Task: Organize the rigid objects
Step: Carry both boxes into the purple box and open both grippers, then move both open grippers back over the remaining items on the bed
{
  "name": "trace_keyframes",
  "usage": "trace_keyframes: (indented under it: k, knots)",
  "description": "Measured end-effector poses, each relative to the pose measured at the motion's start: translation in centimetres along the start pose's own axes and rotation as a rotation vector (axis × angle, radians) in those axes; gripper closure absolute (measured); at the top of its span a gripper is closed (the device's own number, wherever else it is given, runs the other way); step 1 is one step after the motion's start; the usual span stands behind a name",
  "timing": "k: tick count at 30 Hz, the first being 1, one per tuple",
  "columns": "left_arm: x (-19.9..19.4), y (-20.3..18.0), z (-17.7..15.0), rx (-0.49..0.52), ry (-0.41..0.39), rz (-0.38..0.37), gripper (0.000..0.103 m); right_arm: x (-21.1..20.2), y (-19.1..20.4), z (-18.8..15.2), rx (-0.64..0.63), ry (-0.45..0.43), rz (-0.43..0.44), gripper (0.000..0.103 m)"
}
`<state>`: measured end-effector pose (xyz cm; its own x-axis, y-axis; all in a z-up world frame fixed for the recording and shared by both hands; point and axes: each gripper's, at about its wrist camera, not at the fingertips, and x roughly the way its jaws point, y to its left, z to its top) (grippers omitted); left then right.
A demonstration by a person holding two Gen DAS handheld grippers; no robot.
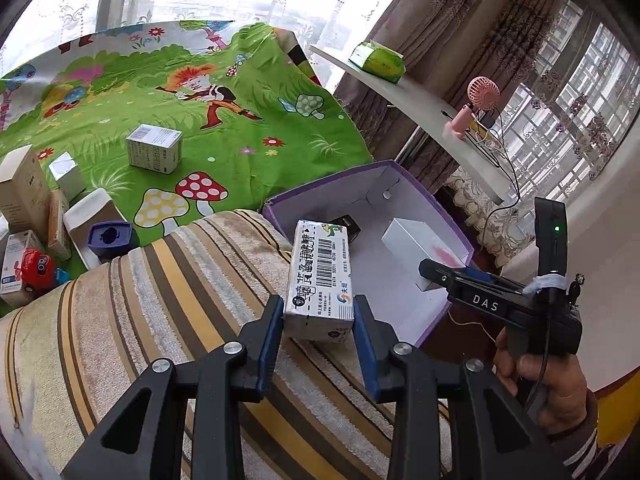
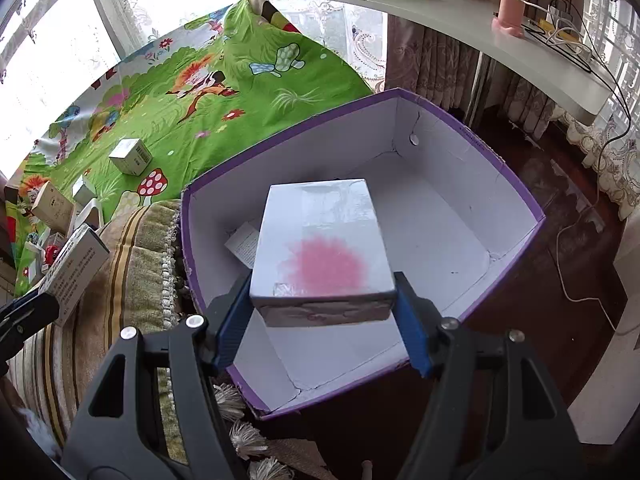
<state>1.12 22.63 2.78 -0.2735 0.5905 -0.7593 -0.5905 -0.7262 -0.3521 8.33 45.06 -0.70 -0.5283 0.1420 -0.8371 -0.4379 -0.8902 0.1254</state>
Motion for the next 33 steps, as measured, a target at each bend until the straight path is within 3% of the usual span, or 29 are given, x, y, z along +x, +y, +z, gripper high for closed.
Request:
trace_keyframes:
  k: [11, 19, 23, 33]
  knots:
    - [3.0, -3.1, 0.6, 0.05, 0.083, -0.049, 0.062, -0.7, -2.8, 0.7, 0.065, -0.027, -0.029, 0.031]
    - [2.2, -1.7, 0.6, -0.009, 0.062, -0.046, 0.057, -0.8, -3.9, 1.0, 0.1, -0.048, -0.052, 0.017]
    - [1.7, -1.5, 0.6, 0.007, 0.039, -0.046, 0.056, -1.5, -4.2, 1.0, 0.1, -0.115, -0.076, 0.01]
    - [-0.1, 1.5, 0.6, -0.056, 0.004, -0.024, 0.056, -1.4, -3.4, 1.3, 0.041, -0.117, -0.058, 0.01]
